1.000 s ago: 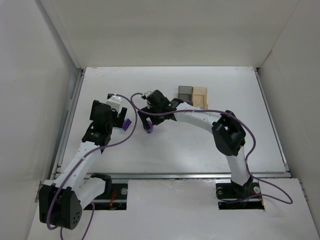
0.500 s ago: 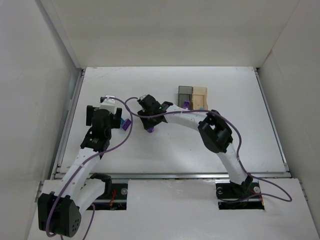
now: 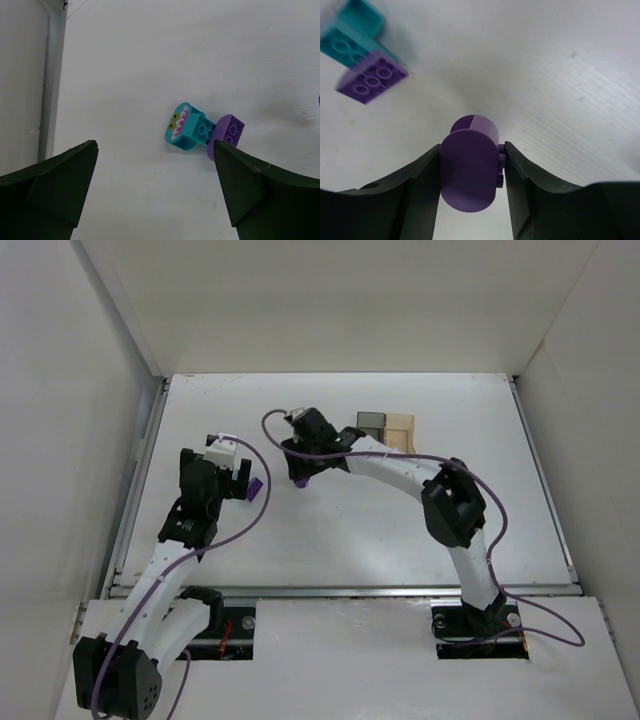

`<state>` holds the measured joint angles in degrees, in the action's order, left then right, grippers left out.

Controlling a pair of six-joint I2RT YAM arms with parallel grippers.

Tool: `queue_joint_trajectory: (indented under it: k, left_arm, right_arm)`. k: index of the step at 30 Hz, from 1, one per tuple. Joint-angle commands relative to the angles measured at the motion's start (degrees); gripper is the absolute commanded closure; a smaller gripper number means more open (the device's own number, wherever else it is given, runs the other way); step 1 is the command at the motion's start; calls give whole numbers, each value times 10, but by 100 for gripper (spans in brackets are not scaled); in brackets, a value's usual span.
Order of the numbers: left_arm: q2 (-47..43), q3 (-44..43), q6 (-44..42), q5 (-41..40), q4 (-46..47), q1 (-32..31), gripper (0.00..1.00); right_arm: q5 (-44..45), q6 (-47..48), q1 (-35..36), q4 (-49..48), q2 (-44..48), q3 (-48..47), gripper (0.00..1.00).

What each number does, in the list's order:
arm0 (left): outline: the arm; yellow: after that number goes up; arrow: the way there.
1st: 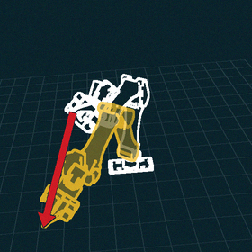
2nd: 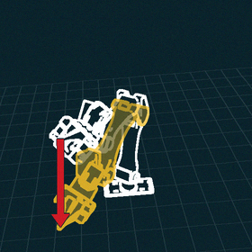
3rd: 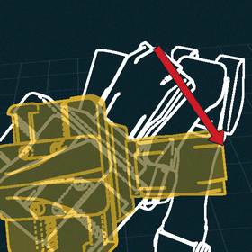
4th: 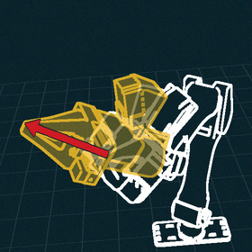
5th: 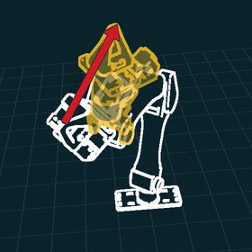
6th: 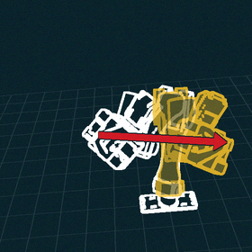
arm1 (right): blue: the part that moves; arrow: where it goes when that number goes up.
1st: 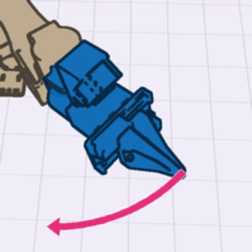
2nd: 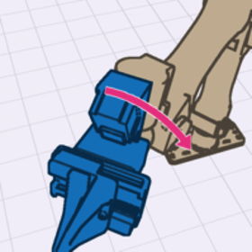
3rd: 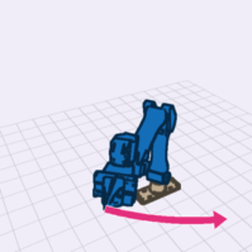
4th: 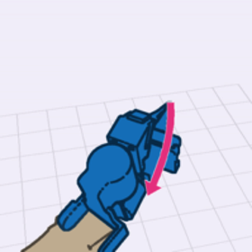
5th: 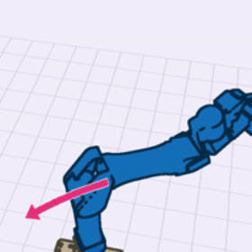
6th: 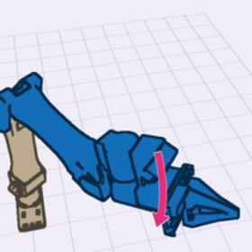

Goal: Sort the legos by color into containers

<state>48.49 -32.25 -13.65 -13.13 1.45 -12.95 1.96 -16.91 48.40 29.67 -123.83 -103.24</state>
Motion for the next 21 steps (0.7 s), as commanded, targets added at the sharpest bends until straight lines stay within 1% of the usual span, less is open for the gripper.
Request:
queue_joint_trajectory:
  k: [1,2,5,9,11,15,19,21]
  left_arm:
    - [-28,-4,-29,92,9,2,0]
    - [-28,2,-36,109,9,2,0]
    - [-9,2,-48,138,9,2,0]
    - [33,-11,-53,125,-1,2,0]
    - [33,-11,-64,125,5,2,0]
    - [33,-1,-90,131,5,2,0]
    - [33,-1,-113,131,5,2,0]
    - [33,-1,-121,131,5,2,0]
  right_arm:
    - [-34,-27,-67,-12,96,-22,100]
    - [-28,-27,-89,-17,107,-17,100]
    - [7,-27,-117,-17,144,4,100]
    - [19,-14,-182,-1,155,26,100]
    - [33,-2,-194,17,149,32,100]
    - [42,3,-199,23,138,51,100]
    - [37,-33,-211,-7,138,72,100]
    - [17,-38,-226,-19,133,77,100]
